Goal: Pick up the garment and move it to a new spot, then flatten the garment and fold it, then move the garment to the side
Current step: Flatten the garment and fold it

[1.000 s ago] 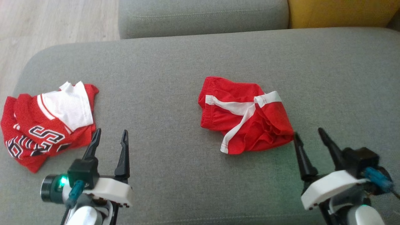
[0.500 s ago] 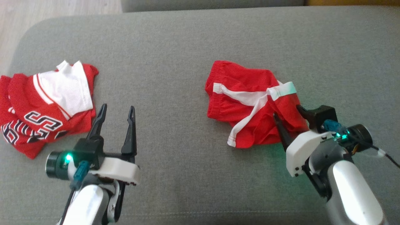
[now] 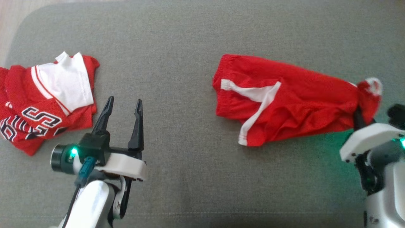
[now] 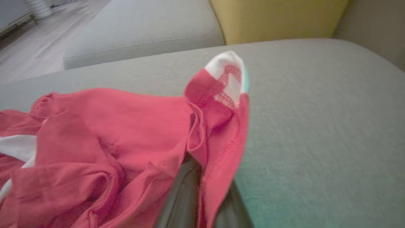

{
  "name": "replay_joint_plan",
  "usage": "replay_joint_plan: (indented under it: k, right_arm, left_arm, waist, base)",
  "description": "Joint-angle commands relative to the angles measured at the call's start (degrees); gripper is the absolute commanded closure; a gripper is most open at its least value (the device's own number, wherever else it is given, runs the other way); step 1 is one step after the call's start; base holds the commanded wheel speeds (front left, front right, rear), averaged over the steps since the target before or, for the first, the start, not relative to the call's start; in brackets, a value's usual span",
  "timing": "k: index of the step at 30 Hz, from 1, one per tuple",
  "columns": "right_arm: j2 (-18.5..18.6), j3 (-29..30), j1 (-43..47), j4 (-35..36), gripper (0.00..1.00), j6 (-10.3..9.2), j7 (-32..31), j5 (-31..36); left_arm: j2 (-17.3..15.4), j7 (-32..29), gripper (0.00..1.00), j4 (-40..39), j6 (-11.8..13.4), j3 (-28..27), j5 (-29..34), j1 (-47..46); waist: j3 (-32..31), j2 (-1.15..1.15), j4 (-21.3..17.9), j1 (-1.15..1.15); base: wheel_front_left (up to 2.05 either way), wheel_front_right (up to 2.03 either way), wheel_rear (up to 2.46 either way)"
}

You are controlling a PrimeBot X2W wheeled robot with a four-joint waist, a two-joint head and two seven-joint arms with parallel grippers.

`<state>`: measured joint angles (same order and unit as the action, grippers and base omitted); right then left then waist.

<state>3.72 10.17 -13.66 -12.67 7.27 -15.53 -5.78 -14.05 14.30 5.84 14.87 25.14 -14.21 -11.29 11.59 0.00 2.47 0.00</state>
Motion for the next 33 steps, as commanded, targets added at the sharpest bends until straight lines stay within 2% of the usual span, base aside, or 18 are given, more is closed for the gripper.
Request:
replay_joint_plan:
  k: [1,2,5,9,13,16,25,33]
  right_arm:
    - [-0.52,1.28,-1.39,0.3,0.8,0.22,1.27,-1.72]
    - [-0.6,2.45,-1.53,-0.56,0.0,0.22,1.99,-2.14]
    - [-0.75,4.66,-1.91,-3.22,0.0,0.22,4.43,-4.52]
    - [-0.8,4.84,-1.42,-4.16,0.0,0.22,9.21,-5.58]
    - [0.79,1.49,0.69,-0.15,0.0,0.22,16.09,-1.79]
    - [1.59,-2.67,2.67,4.06,0.0,0.22,18.36,-0.38]
    - [1.24,-12.58,9.52,15.16,0.0,0.22,16.9,-1.58]
    - [-0.01,-13.83,13.84,19.7,0.0,0.22,14.5,-1.64]
  left_arm:
    - [-0.44,0.7,0.0,-1.49,-0.25,-2.56,0.54,-3.02]
    - [-0.37,0.7,0.0,-1.46,-0.32,-2.64,0.63,-3.06]
    - [-0.15,0.7,0.0,-1.35,-0.47,-2.96,0.8,-3.06]
    - [0.12,0.7,0.0,-1.1,-0.58,-3.52,0.91,-2.72]
    - [0.29,0.7,0.0,-0.86,-0.65,-4.11,1.0,-1.95]
    - [0.28,0.7,0.0,-0.64,-0.76,-4.5,1.02,-1.12]
    - [0.06,0.7,0.0,0.07,-0.98,-4.97,1.03,1.63]
    - [-0.11,0.7,0.0,0.24,-0.52,-5.06,0.88,3.52]
  waist:
    - [0.28,0.0,-0.17,0.0]
    - [0.4,0.0,-0.22,0.0]
    - [0.63,0.0,-0.44,0.0]
    - [0.46,0.0,-0.72,0.0]
    - [-0.44,0.0,-0.87,0.0]
    - [-1.5,0.0,-1.01,0.0]
    - [-4.97,0.0,-1.53,0.0]
    - [-6.43,0.0,-1.81,0.0]
  base:
    - [0.0,0.0,0.0]
    - [0.0,0.0,0.0]
    - [0.0,0.0,0.0]
    - [0.0,0.0,0.0]
    - [0.0,0.0,0.0]
    - [0.0,0.0,0.0]
    - [0.0,0.0,0.0]
    - [0.0,0.0,0.0]
